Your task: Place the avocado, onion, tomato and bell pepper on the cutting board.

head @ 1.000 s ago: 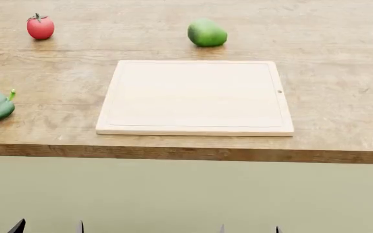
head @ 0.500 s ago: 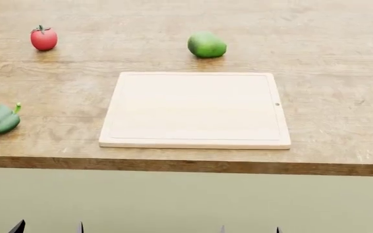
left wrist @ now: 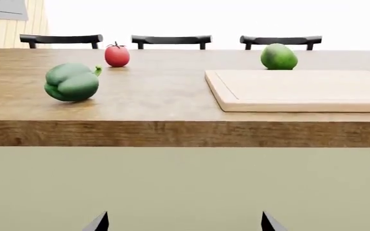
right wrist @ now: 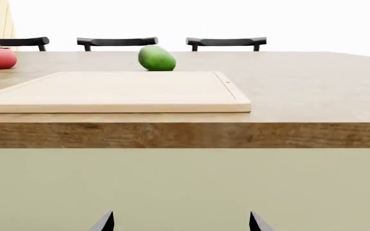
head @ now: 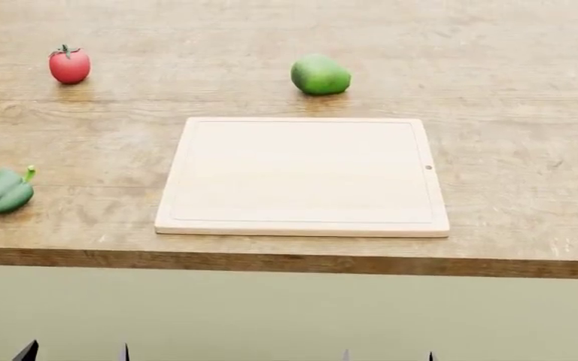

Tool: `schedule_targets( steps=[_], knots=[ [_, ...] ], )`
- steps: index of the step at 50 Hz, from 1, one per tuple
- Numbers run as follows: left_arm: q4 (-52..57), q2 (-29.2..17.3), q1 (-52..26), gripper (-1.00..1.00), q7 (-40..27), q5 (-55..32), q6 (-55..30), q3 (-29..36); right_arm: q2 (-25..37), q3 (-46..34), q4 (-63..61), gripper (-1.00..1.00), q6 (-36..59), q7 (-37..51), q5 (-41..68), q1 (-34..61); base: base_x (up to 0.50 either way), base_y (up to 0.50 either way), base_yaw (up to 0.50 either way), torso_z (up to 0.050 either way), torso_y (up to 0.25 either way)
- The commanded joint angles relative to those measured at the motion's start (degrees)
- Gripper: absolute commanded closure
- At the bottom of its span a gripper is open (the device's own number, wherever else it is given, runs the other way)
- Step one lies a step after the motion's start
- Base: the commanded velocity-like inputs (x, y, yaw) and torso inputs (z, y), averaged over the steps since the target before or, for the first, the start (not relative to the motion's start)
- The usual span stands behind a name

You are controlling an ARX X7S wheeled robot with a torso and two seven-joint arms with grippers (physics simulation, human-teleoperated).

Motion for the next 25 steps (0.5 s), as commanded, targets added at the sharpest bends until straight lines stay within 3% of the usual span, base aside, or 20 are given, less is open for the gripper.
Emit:
schedule_targets(
  steps=[1,7,12,20,25],
  knots=[
    [0.2,-0.6,-0.1,-1.0,-1.0,-0.3,-0.2,0.8,0.5,-0.5,0.1,-1.0,-0.2,0.6,0.6,0.1,0.0,0.0,0.0,0.0,0.0],
    [0.4,-0.9,0.0,-1.0,-1.5,-0.1,0.0,1.1,0.8,-0.8,-0.3,-1.0,0.0,0.9,0.7,0.1,0.0,0.0,0.0,0.048,0.0],
    [5.9,-1.6,0.4,-1.0,-2.8,-3.2,-4.1,-1.3,1.6,-0.5,-4.4,-1.0,3.7,2.8,-0.2,0.8,0.0,0.0,0.0,0.0,0.0],
    [35.7,-7.8,-0.5,-1.0,-6.3,-12.5,-26.0,-6.6,6.6,4.0,-26.1,-1.0,22.6,4.9,3.3,4.5,0.0,0.0,0.0,0.0,0.0],
    [47.0,-11.4,-3.6,-1.0,-8.4,-17.8,-37.6,-9.7,9.4,5.4,-36.6,-1.0,35.3,5.4,6.1,7.6,0.0,0.0,0.0,0.0,0.0]
  ],
)
